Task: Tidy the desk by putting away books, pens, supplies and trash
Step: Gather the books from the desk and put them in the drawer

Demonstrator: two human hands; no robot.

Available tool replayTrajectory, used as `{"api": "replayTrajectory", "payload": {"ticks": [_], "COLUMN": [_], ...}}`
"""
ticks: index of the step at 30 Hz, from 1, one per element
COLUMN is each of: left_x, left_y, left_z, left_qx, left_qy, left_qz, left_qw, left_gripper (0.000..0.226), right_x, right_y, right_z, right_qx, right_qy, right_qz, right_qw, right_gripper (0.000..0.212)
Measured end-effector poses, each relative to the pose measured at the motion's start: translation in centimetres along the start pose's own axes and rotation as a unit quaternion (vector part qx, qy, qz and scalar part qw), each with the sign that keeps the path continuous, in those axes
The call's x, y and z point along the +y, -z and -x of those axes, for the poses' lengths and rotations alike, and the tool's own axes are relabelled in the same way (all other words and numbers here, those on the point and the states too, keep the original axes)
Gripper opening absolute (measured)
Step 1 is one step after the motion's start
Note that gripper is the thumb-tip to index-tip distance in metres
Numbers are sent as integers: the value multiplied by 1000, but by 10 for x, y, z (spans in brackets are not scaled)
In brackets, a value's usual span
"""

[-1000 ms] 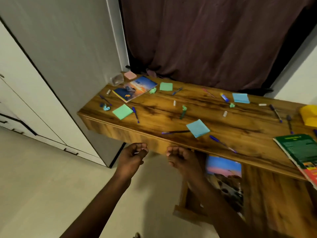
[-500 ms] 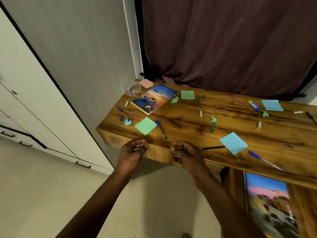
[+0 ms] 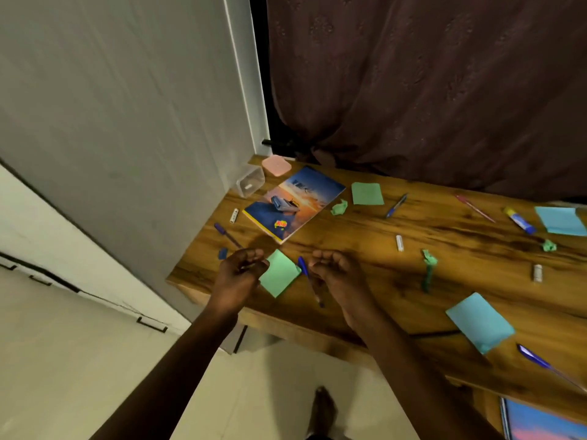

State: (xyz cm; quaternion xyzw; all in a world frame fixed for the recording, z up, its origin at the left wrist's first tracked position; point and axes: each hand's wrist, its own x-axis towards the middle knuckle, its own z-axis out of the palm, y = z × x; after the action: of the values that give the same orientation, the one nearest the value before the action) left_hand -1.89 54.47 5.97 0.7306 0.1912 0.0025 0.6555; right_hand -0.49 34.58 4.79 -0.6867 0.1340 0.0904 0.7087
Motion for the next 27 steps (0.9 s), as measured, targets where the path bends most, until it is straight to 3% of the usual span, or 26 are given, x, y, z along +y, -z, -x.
{"api": "replayTrajectory", "payload": {"ticks": [5, 10, 14, 17, 22, 25, 27], "left_x": [12, 30, 40, 40, 43, 35, 18], "left_y": [-9, -15, -21, -23, -29, -35, -38], "left_z": [-64, -107, -162, -200, -248, -273, -294], "left_qx": [24, -31, -49, -77, -96, -116, -146], "left_qy": [-4, -24, -62, -49, -13, -11, -13], "left_qz": [-46, -110, -205, -238, -294, -342, -361], "left_qw": [999, 993, 976, 967, 951, 933, 921], "left_gripper": [26, 26, 45, 27, 31, 33, 18], "right_x": [-6, -13, -12, -13, -13, -9, -8], "right_y": [-13, -30, -46, -53, -64, -67, -70], "right_z": [-68, -108, -135, -151, -170, -176, -178], "right_qx": [-5, -6, 19, 38, 67, 42, 38], "right_qy": [-10, -39, -70, -91, -128, -119, -112], "right_qz": [36, 23, 23, 16, 37, 41, 71], "right_qw": [999, 999, 997, 995, 989, 991, 990], "right_gripper": [21, 22, 20, 29, 24, 34, 35]}}
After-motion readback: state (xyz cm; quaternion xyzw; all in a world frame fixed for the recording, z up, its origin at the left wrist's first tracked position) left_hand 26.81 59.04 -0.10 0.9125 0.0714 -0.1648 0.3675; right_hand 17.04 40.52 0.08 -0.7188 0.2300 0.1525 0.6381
